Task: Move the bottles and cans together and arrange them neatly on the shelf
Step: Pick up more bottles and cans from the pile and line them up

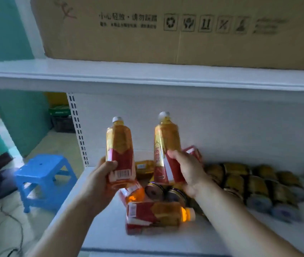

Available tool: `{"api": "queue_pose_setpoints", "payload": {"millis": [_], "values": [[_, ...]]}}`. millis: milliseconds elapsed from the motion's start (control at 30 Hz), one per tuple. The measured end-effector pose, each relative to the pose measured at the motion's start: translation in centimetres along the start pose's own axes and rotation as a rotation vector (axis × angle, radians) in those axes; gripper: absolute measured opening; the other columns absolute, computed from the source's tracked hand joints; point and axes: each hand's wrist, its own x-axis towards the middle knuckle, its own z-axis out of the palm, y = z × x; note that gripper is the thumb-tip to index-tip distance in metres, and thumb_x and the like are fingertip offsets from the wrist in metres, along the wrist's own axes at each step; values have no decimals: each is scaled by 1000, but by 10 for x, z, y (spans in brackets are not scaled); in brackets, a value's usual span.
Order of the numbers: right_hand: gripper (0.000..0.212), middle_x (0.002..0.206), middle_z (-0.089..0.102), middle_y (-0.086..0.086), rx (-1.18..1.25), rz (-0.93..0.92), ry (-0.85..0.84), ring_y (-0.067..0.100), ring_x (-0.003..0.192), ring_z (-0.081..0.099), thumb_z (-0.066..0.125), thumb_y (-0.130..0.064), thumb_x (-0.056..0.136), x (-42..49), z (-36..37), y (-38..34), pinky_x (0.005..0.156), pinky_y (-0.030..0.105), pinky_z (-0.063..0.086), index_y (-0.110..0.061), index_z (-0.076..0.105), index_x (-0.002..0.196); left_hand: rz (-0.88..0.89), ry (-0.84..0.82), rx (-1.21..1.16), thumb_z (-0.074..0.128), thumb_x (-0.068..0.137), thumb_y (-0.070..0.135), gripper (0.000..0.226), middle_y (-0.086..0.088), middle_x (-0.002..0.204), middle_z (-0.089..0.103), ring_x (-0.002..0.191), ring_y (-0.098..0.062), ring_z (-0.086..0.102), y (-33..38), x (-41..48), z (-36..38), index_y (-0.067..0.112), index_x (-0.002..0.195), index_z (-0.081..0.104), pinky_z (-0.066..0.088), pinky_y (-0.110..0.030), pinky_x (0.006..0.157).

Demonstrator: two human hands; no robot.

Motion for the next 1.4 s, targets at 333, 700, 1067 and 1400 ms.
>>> {"api": "queue_pose_setpoints", "payload": {"millis": [333, 700, 1067, 1400], "values": [[68, 100, 72, 20, 470, -25, 423, 32, 80, 72, 70, -47, 55, -167, -144, 16, 66, 44, 58, -10, 66, 112, -363, -473, -81, 51, 77, 47, 49, -13, 99, 72, 84, -27, 70, -96, -36, 168, 12, 103, 73, 58, -42, 69], [78, 96, 73, 18, 304, -340, 952, 36, 86, 71, 87, -39, 55, -386, -385, 2, 75, 48, 56, -17, 53, 121, -501, -722, 141, 63, 63, 43, 78, -22, 118, 63, 106, -38, 61, -251, -171, 437, 7, 130, 48, 46, -55, 94], [60, 86, 73, -8, -73, -339, 1141, 13, 74, 72, 80, -45, 52, -469, -549, -18, 53, 24, 55, -34, 58, 107, -302, -809, 325, 76, 74, 23, 42, 2, 97, 70, 86, -22, 69, -369, -212, 590, 37, 104, 51, 55, -43, 74], [55, 97, 70, -9, -164, -284, 1103, 11, 82, 71, 80, -46, 50, -365, -689, -37, 69, 35, 58, -42, 55, 99, -218, -689, 495, 83, 63, 23, 68, -4, 108, 64, 94, -24, 64, -452, -98, 689, 23, 120, 46, 54, -43, 79]]}}
